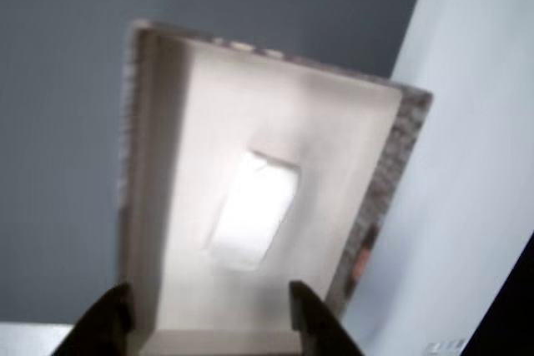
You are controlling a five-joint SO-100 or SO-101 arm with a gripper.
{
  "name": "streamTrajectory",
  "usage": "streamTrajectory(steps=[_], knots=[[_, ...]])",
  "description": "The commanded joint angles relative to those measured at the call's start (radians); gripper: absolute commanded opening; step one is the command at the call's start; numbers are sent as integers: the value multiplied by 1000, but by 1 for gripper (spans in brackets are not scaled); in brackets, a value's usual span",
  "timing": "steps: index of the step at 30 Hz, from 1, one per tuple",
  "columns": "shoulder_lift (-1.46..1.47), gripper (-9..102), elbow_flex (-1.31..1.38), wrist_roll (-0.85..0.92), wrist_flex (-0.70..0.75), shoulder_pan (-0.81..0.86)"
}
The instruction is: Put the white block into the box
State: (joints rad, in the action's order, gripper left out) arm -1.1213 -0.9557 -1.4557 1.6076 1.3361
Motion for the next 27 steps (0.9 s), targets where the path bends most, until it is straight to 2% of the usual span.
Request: streamTrajectory(steps=[1,8,13,19,23,27], knots=[[-212,23,-123,5,3,-37],[-403,22,-357,49,2,-86],[-514,21,-471,169,2,-160],[-637,20,-623,382,-20,-247],[-732,18,-741,609,-35,-322],[-821,18,-838,758,-48,-379]])
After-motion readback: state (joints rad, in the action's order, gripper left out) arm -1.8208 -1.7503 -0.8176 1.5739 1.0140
